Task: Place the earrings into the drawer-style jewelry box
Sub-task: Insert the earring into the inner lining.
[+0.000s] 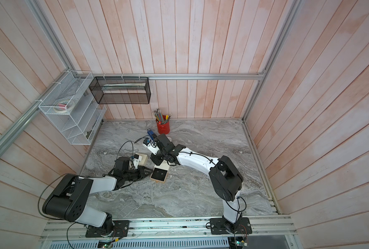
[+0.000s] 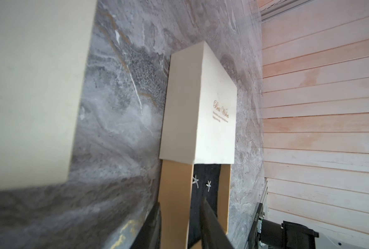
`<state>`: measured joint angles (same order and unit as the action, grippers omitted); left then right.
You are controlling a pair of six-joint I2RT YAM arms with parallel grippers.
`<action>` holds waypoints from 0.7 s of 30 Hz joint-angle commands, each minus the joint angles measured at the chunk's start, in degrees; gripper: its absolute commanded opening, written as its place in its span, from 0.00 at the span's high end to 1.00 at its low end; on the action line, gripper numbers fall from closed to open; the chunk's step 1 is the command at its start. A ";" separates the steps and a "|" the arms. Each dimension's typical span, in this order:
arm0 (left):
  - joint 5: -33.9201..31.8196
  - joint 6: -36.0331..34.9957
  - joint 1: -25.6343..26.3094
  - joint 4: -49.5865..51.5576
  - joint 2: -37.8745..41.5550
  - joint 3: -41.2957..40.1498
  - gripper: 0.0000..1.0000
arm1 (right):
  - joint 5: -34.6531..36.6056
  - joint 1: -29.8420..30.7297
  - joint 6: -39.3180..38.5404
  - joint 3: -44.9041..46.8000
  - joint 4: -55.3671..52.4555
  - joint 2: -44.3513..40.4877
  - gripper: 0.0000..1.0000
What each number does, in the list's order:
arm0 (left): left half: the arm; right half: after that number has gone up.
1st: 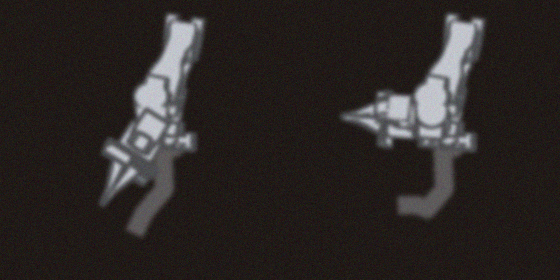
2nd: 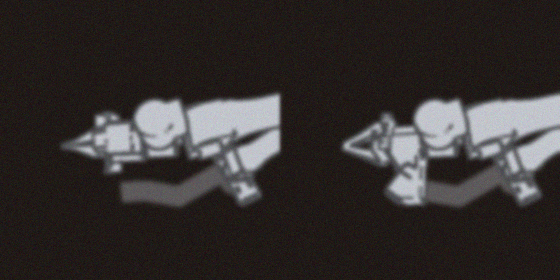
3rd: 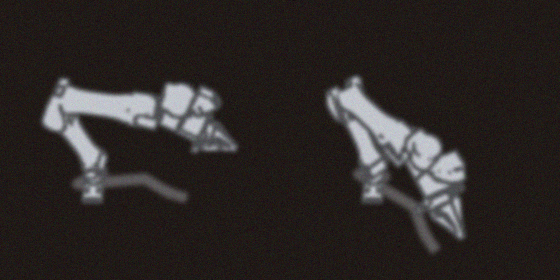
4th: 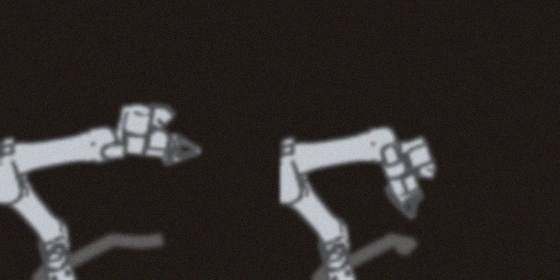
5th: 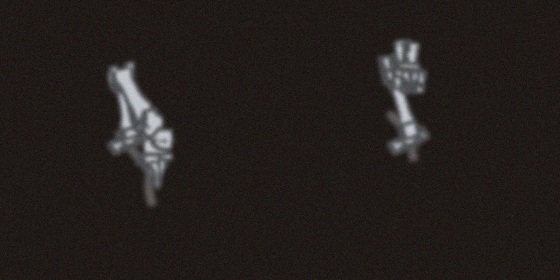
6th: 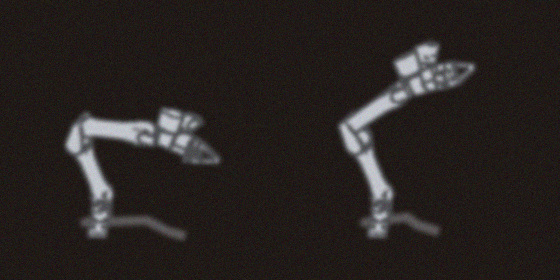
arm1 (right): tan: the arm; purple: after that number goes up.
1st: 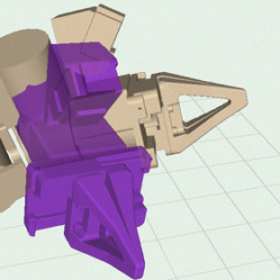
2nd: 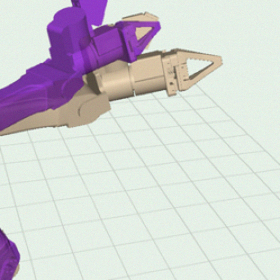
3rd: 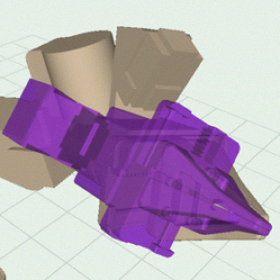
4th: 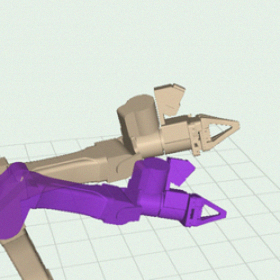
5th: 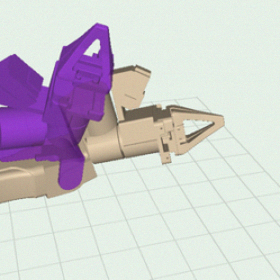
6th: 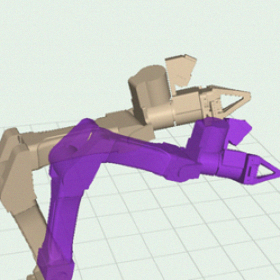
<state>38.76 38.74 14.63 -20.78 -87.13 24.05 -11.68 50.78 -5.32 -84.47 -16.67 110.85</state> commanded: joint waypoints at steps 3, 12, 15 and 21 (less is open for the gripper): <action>0.72 -0.95 -0.06 -0.85 -1.24 1.20 0.70 | -3.64 -0.28 4.74 -2.67 -10.06 4.95 1.00; 1.14 -0.93 0.48 -1.28 -2.45 1.43 0.73 | -2.62 -0.33 4.88 -3.34 -11.63 7.80 1.00; 1.06 -0.86 0.54 -1.29 -2.54 1.52 0.73 | -2.97 -0.34 4.71 -2.86 -11.64 8.15 1.00; 0.96 -0.82 0.72 -1.16 -2.52 1.83 0.73 | -4.13 -0.30 4.54 -2.66 -11.63 8.86 1.00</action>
<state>39.00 38.76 15.07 -20.99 -88.90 24.56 -14.35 50.78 -1.28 -85.91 -27.07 118.37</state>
